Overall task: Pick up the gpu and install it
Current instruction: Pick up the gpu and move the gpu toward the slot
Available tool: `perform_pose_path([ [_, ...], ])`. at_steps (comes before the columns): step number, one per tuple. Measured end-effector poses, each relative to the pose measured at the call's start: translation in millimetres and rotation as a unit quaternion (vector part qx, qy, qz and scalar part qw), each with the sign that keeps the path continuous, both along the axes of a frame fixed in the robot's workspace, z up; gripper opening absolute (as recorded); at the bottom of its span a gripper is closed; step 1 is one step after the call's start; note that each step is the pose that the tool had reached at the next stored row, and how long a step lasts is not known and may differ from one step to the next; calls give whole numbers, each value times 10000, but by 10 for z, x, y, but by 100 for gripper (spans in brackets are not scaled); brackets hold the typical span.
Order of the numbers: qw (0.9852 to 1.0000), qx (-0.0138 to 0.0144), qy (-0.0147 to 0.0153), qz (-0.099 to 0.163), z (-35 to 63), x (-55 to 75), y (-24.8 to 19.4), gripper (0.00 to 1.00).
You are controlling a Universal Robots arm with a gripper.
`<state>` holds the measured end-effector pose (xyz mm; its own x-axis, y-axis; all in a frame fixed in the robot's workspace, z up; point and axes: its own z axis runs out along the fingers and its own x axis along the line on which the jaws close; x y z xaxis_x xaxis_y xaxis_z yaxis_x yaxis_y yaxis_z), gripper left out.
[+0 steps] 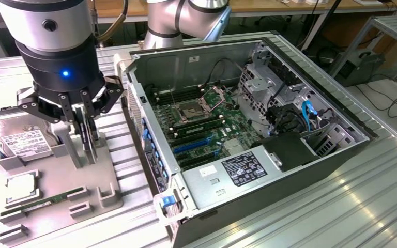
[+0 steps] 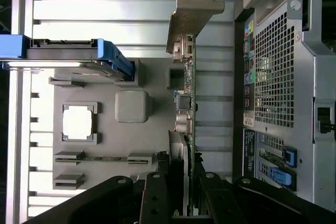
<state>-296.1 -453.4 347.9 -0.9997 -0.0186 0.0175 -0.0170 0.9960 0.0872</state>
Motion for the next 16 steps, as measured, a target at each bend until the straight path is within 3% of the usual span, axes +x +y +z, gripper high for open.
perform_pose_path([
  [16, 10000, 2, 0, 0, 150, 0, 0, 27],
])
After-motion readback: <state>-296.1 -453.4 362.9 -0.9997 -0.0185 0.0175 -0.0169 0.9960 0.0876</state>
